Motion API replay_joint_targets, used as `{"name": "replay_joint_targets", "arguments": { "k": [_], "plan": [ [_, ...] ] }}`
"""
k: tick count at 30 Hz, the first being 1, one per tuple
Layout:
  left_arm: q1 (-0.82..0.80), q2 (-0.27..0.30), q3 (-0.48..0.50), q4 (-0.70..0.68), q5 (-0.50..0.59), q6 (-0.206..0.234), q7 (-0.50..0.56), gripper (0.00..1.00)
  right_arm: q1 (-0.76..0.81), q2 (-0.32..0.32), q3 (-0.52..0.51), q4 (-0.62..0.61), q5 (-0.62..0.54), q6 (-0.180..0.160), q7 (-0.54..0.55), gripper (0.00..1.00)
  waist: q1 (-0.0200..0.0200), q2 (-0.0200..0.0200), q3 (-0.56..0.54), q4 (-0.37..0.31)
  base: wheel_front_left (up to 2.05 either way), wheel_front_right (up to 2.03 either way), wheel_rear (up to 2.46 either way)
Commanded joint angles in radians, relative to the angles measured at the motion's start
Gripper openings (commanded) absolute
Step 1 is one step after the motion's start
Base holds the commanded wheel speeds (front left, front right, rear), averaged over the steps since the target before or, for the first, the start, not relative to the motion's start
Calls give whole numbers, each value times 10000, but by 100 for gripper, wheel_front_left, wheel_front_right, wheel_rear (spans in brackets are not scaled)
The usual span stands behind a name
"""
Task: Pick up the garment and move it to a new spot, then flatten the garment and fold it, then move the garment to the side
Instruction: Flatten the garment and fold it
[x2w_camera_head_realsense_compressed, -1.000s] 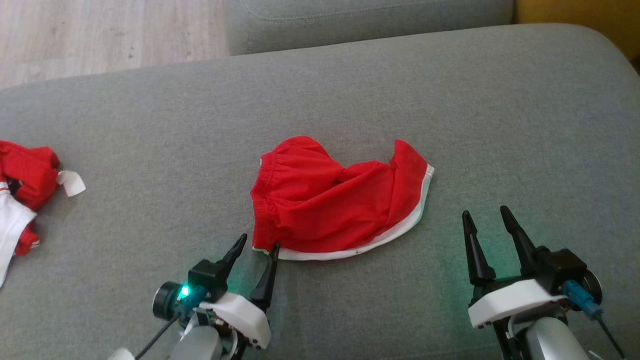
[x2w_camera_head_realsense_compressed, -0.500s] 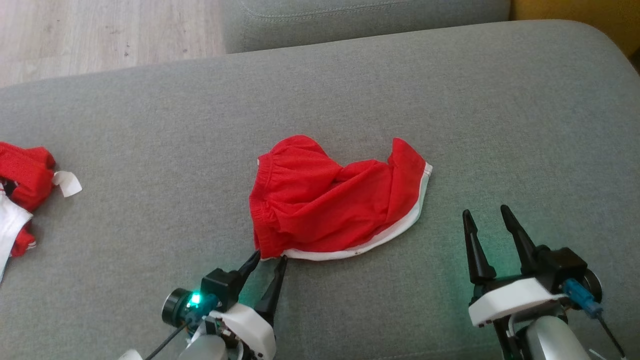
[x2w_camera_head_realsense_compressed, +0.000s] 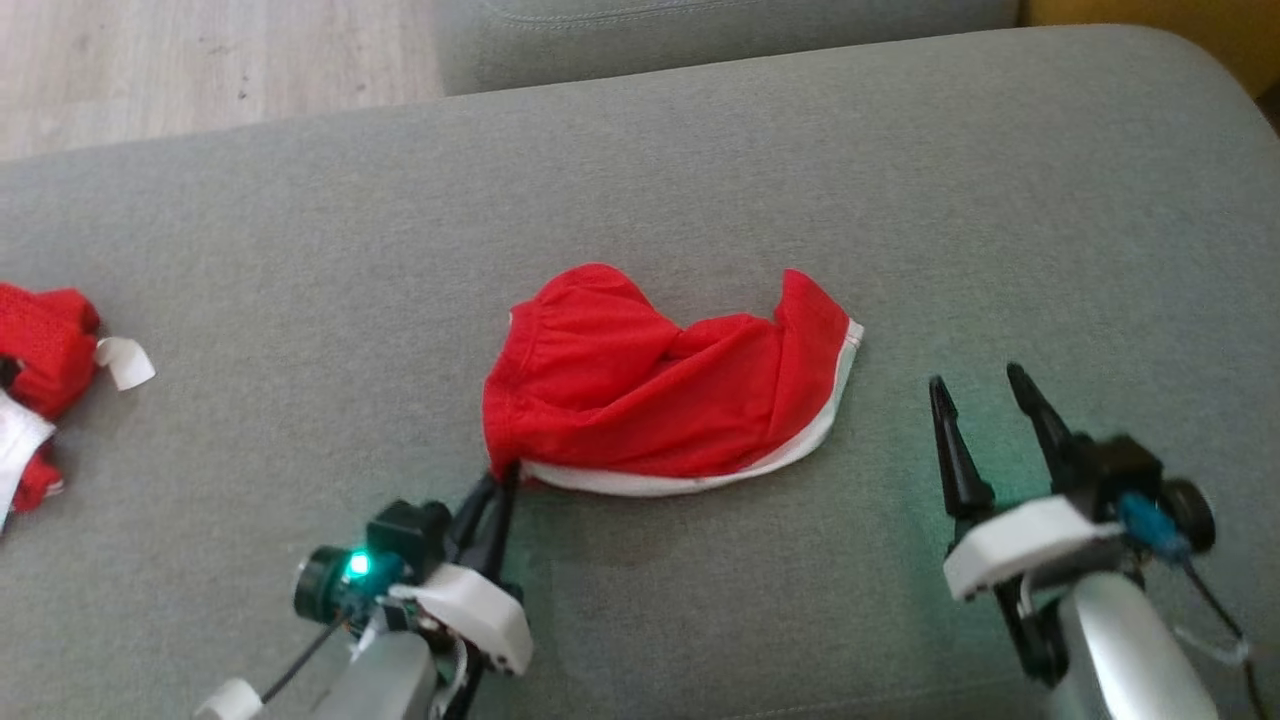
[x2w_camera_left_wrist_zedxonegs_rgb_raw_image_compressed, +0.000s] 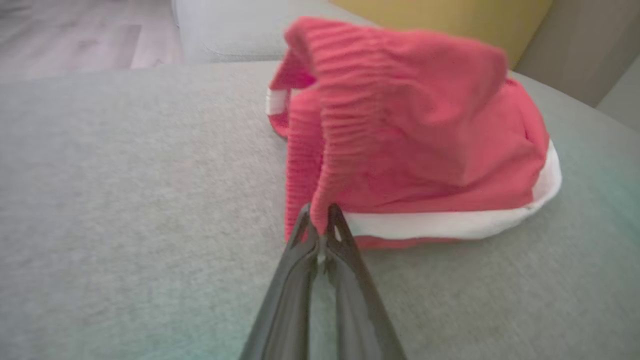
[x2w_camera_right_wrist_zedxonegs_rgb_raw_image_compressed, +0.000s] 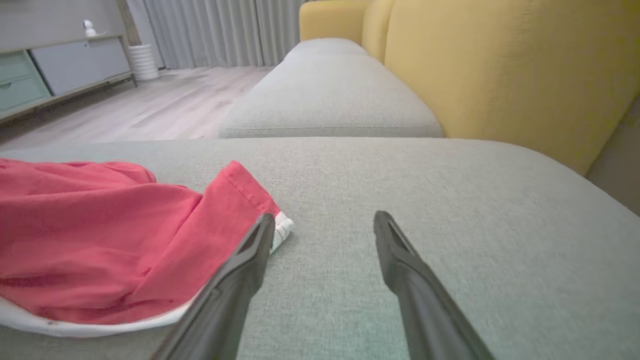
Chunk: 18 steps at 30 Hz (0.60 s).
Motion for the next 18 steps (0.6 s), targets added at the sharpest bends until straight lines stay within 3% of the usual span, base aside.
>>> {"name": "replay_joint_targets", "arguments": {
  "k": [1, 8, 18],
  "plan": [
    [-327, 237, 538, -395, 28, 126, -123, 0, -556, -212, 266, -110, -167, 75, 121, 100, -1, 0, 29, 98, 0, 0, 0],
    [-126, 454, 1444, -1116, 139, 386, -123, 0, -1254, -760, 1004, 1207, -217, 75, 841, 100, -1, 0, 75, 503, 0, 0, 0],
    [91, 288, 1737, -1422, 437, 168, -123, 0, -1623, -1199, 3266, 2205, 1198, 75, 940, 100, -1, 0, 167, 818, 0, 0, 0]
  ]
}}
